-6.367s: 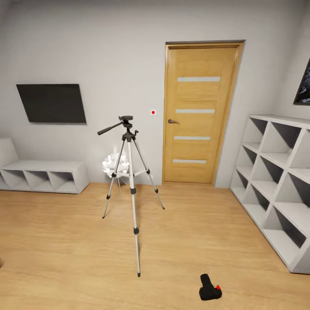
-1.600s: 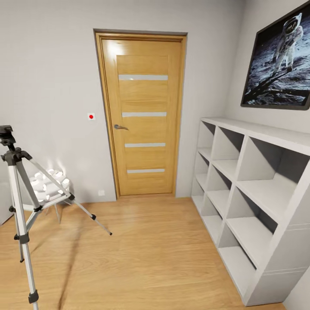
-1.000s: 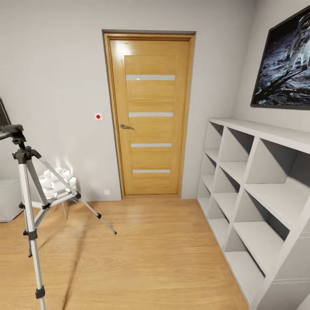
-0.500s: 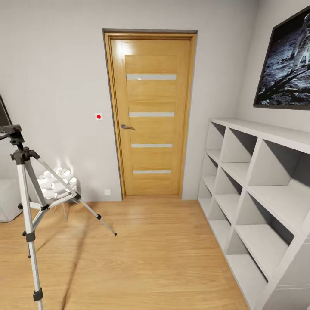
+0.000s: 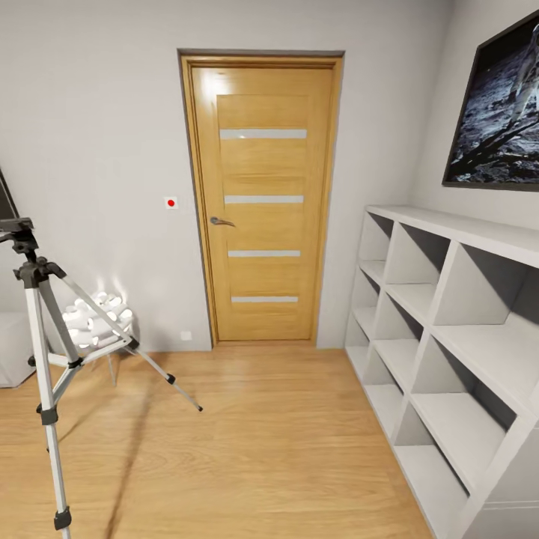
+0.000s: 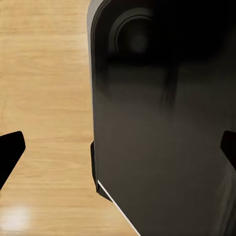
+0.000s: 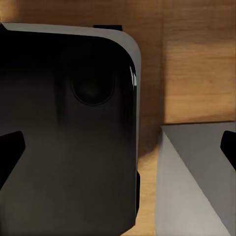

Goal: Attach the digital camera to the camera tripod in the bedroom.

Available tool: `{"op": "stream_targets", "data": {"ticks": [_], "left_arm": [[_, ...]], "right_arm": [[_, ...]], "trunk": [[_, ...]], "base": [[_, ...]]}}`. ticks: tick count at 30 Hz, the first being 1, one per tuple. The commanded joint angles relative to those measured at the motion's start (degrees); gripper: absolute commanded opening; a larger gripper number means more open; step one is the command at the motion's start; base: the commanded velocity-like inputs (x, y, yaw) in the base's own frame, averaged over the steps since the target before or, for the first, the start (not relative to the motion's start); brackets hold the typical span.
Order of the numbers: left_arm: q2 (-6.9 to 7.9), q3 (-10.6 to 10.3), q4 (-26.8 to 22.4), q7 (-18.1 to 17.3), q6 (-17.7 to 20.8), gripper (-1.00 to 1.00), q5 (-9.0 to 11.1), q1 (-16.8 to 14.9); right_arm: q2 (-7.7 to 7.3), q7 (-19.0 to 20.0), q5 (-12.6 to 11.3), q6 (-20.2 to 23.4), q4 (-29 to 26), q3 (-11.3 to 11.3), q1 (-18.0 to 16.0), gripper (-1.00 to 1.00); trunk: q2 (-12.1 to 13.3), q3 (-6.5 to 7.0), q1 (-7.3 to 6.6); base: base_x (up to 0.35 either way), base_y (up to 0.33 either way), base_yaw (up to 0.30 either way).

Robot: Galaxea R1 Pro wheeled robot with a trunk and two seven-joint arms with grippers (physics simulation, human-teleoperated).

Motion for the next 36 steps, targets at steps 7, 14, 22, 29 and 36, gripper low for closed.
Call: {"op": "stream_targets", "data": {"ticks": [7,14,22,29,36], "left_arm": [[0.01,-0.04,-0.15,-0.01,0.08,1.00,0.06,0.04],[0.00,-0.04,-0.14,-0.01,0.08,1.00,0.06,0.05],[0.01,-0.04,-0.15,-0.01,0.08,1.00,0.06,0.04],[0.09,-0.04,-0.15,-0.03,0.08,1.00,0.06,0.04],[3.10,0.21,-0.19,-0.01,-0.54,1.00,0.06,0.04]], "right_arm": [[-0.02,0.03,-0.03,-0.16,0.02,-0.02,-0.01,1.00],[-0.01,0.03,-0.03,-0.16,0.02,-0.02,-0.01,1.00],[-0.01,0.03,-0.03,-0.16,0.01,-0.02,-0.01,1.00],[-0.01,0.03,-0.03,-0.17,0.01,0.04,-0.01,1.00],[-0.01,0.03,-0.01,-0.22,0.03,0.04,-0.01,1.00]], "trunk": [[-0.02,-0.04,0.02],[-0.02,-0.04,0.02],[-0.02,-0.04,0.02],[-0.02,-0.04,0.02],[-0.02,-0.04,0.02]], "base": [[0.091,-0.019,0.000],[0.009,-0.002,0.000],[0.000,0.000,0.000],[0.000,0.000,0.000],[0.000,0.000,0.000]]}}
